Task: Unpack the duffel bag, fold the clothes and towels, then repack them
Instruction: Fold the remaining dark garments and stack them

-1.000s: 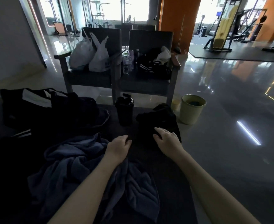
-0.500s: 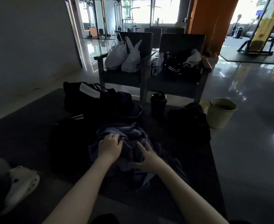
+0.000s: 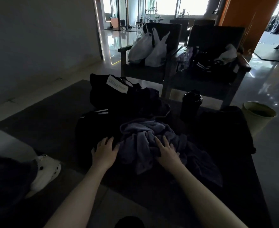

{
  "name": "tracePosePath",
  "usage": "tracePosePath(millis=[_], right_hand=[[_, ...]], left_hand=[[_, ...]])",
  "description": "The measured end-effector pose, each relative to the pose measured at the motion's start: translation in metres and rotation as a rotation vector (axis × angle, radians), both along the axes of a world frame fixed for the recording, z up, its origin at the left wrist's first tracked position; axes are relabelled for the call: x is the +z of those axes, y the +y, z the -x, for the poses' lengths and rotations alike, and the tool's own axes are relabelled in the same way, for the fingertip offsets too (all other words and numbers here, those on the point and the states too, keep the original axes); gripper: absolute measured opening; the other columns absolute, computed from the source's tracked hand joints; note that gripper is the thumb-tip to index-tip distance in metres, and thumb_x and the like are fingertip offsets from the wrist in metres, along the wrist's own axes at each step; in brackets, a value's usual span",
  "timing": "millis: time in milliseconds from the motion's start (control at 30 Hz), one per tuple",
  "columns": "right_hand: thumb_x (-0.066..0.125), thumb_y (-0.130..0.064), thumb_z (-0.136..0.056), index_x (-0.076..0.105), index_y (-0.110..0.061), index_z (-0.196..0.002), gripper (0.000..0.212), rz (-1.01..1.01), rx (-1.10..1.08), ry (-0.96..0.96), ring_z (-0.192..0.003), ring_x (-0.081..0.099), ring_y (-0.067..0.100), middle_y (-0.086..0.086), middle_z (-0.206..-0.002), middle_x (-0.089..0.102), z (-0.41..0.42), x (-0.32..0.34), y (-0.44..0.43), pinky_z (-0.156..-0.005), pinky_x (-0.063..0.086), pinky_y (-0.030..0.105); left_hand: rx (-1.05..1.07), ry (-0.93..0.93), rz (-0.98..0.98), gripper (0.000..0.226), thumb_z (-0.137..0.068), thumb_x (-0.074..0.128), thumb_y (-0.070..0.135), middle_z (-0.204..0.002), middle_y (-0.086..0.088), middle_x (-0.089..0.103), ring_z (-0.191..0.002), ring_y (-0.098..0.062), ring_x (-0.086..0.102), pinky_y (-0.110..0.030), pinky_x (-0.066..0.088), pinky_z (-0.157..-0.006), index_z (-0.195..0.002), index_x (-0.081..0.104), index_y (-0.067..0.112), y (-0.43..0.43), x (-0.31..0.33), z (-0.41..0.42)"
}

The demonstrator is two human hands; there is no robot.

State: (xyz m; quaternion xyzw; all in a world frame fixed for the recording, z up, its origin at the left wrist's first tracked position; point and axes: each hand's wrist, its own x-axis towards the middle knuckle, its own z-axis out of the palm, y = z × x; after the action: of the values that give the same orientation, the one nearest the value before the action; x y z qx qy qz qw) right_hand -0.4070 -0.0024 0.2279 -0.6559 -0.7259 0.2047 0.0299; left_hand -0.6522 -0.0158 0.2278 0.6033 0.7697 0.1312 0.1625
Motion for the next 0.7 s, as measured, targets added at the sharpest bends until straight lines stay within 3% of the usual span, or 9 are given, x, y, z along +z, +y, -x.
tracePosePath(millis=[100, 200, 267, 367, 533, 700], right_hand=[[0.05, -0.028, -0.092, 0.002, -0.038, -0.15, 0.075, -0.016, -0.044, 0.007, -0.143, 0.004, 0.036, 0.0, -0.159, -0.011, 0.003, 0.007, 0.012, -0.106, 0.02, 0.065], [0.051, -0.018, -0.086, 0.003, -0.039, -0.149, 0.081, -0.152, -0.038, 0.163, -0.144, -0.001, 0.03, 0.0, -0.159, -0.011, 0.026, 0.014, -0.001, -0.11, 0.015, 0.063], [0.049, -0.031, -0.09, 0.005, -0.04, -0.148, 0.074, -0.222, 0.097, 0.161, -0.145, -0.006, 0.026, -0.006, -0.158, -0.011, 0.045, 0.006, -0.017, -0.109, 0.016, 0.063], [0.043, -0.059, -0.09, 0.005, -0.042, -0.148, 0.071, -0.148, 0.205, -0.004, -0.144, -0.015, 0.027, -0.009, -0.158, -0.013, 0.053, -0.02, -0.021, -0.108, 0.013, 0.067], [0.043, -0.057, -0.092, 0.009, -0.038, -0.149, 0.069, -0.126, 0.222, -0.099, -0.144, -0.017, 0.026, -0.011, -0.158, -0.011, 0.045, -0.027, 0.021, -0.107, 0.015, 0.067], [0.044, -0.051, -0.093, 0.012, -0.037, -0.149, 0.066, -0.087, 0.226, -0.134, -0.144, -0.015, 0.027, -0.011, -0.158, -0.008, 0.044, -0.013, 0.043, -0.108, 0.015, 0.065]], left_hand=[[-0.005, -0.026, -0.015, 0.052, -0.101, 0.023, 0.044, -0.158, 0.002, 0.018, -0.144, -0.02, 0.017, -0.047, 0.014, -0.116, -0.15, 0.023, 0.027, 0.0, -0.005, 0.009], [-0.025, -0.044, -0.046, 0.051, -0.101, 0.029, 0.036, -0.158, 0.003, 0.017, -0.144, -0.019, 0.015, -0.044, 0.012, -0.117, -0.151, 0.022, 0.025, -0.002, -0.011, 0.016], [-0.061, -0.061, -0.061, 0.053, -0.1, 0.035, 0.032, -0.158, 0.002, 0.017, -0.144, -0.019, 0.014, -0.043, 0.012, -0.117, -0.151, 0.022, 0.024, -0.001, -0.014, 0.02], [-0.104, -0.091, -0.021, 0.061, -0.095, 0.042, 0.034, -0.158, 0.002, 0.016, -0.144, -0.02, 0.013, -0.043, 0.014, -0.117, -0.151, 0.019, 0.024, 0.0, -0.016, 0.027], [-0.21, 0.037, 0.102, 0.088, -0.082, 0.061, 0.054, -0.153, 0.0, 0.029, -0.139, -0.022, 0.029, -0.045, 0.028, -0.112, -0.151, 0.017, 0.023, -0.001, -0.018, 0.042], [-0.097, 0.085, -0.01, 0.039, -0.093, 0.052, 0.034, -0.122, -0.003, 0.058, -0.112, -0.021, 0.054, -0.039, 0.044, -0.094, -0.129, 0.049, 0.02, -0.001, -0.005, 0.035]])
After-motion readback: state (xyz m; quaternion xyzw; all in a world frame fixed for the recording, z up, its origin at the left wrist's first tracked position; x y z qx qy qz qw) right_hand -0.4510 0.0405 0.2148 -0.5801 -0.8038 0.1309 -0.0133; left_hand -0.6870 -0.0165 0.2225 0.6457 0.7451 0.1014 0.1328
